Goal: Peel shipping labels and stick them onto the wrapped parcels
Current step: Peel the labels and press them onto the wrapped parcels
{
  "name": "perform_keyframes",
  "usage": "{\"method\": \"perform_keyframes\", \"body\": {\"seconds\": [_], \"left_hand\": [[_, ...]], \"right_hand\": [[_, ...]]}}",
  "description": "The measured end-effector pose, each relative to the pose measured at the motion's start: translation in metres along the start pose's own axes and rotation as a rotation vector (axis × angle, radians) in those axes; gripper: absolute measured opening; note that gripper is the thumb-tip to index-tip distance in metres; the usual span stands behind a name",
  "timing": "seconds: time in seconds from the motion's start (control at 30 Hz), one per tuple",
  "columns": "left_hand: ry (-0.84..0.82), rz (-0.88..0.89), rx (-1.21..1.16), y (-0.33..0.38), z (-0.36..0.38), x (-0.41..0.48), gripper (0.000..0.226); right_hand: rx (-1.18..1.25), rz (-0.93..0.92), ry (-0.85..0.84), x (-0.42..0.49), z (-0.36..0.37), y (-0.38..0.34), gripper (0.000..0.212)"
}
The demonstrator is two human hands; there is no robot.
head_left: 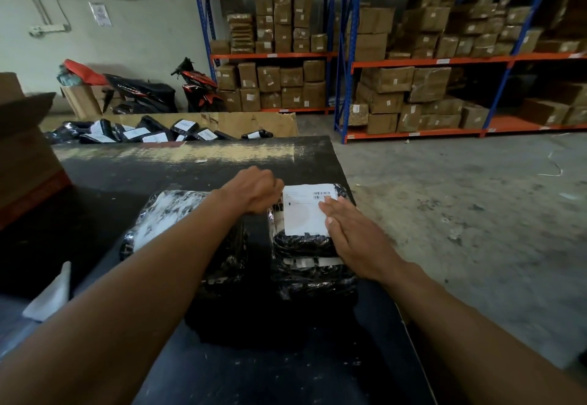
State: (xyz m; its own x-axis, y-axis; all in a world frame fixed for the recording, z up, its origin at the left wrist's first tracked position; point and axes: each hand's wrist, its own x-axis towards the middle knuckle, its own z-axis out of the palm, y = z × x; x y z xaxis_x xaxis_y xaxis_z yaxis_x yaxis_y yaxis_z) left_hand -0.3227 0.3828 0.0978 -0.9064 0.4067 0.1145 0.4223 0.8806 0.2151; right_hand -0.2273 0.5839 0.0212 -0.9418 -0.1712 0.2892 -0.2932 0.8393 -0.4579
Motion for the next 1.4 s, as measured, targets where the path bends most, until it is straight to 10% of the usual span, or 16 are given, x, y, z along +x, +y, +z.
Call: {"method": "perform_keyframes", "body": {"seconds": [0.4,0.6,0.77,0.97,1.1,1.27,1.4], "left_hand": [[-0.018,-0.069,0.162,0.022,-0.002,-0.023,0.036],[0.062,-0.252,-0.451,0.033,0.038,-0.039,0.058],[0.203,-0.351,-0.817,0.025,0.066,-0.039,0.063],[0.221,-0.421,-1.159,0.022,0.076,-0.039,0.078],[0.236,-0.495,-1.329,0.020,0.084,-0.033,0.082],[0.402,-0.498,-1.315,0.028,0.092,-0.035,0.022],[0.534,-0.466,-1.136,0.038,0.086,-0.047,0.039]], "right_hand": [[0.007,0.032,-0.026,-0.001,-0.004,-0.008,0.050],[0.149,0.111,-0.077,0.006,-0.017,-0.016,0.045],[0.261,0.262,0.230,0.017,-0.018,-0.014,0.034],[0.492,0.580,0.154,0.038,0.007,-0.002,0.096],[0.618,0.590,0.158,0.041,0.010,0.004,0.074],[0.647,0.562,0.192,0.037,0.012,0.003,0.053],[0.644,0.487,0.265,0.028,0.013,-0.001,0.033]]}}
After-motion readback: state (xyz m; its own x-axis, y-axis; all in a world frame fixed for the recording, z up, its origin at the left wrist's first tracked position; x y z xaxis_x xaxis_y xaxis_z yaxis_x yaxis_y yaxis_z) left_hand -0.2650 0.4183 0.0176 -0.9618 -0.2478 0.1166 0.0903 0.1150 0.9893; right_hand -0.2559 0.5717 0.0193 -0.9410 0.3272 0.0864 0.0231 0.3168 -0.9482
